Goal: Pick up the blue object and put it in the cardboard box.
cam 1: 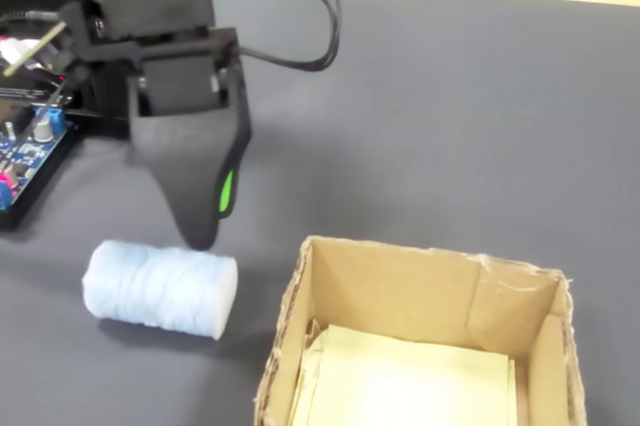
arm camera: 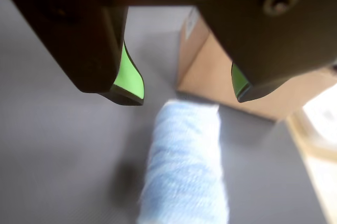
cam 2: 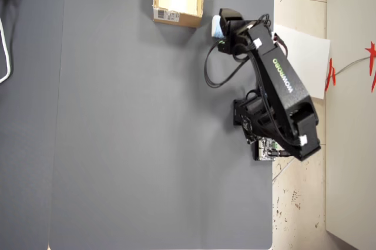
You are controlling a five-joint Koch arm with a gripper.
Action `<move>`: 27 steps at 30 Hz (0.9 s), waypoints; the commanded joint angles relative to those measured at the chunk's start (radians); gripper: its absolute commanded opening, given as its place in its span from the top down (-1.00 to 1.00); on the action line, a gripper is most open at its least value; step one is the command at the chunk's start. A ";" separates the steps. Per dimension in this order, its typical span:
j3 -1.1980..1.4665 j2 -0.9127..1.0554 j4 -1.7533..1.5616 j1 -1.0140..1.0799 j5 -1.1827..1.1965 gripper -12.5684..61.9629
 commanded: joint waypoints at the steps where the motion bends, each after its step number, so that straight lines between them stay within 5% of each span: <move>1: -0.066 -0.021 0.014 0.023 0.002 -0.17; 13: -0.074 -0.218 -0.130 0.098 0.044 -0.17; 21: -0.071 -0.305 -0.272 0.121 0.083 0.00; 27: -0.021 -0.314 -0.485 0.133 0.104 0.36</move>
